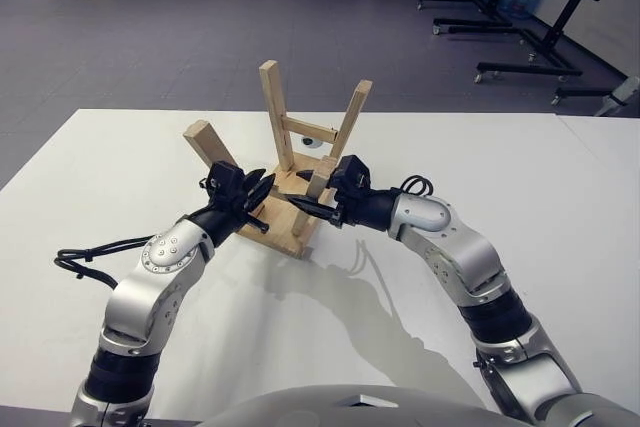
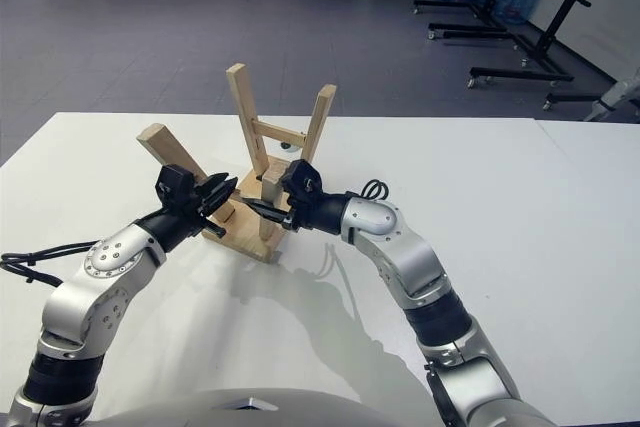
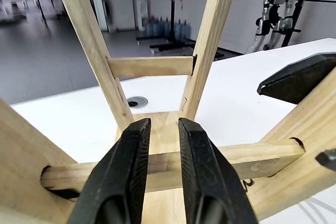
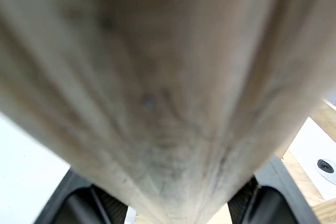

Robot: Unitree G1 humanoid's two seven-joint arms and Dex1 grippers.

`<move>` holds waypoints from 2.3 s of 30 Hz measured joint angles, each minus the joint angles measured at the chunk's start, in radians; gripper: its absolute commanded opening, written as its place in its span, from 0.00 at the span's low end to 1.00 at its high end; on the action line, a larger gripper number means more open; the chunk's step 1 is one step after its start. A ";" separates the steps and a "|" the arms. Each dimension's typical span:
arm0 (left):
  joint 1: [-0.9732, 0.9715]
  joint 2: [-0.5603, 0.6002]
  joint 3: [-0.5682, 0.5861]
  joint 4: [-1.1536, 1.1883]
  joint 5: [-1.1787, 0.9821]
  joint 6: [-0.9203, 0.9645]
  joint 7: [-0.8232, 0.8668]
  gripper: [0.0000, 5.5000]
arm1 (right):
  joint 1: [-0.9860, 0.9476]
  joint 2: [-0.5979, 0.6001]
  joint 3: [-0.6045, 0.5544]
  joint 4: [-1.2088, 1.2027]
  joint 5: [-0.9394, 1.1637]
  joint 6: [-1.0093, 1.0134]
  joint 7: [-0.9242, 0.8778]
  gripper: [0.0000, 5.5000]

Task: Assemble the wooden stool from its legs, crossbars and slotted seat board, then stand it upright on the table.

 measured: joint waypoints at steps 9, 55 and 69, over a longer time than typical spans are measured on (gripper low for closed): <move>-0.080 0.000 0.031 -0.025 0.015 0.086 0.003 0.17 | -0.019 -0.021 0.026 -0.020 -0.016 0.005 0.001 0.37; -0.271 -0.015 0.180 -0.221 -0.178 0.317 0.088 0.17 | -0.038 -0.058 0.081 -0.036 -0.040 0.016 -0.034 0.37; -0.138 -0.047 0.089 -0.104 -0.059 0.156 0.053 0.17 | -0.034 -0.059 0.075 -0.034 -0.040 0.014 -0.031 0.37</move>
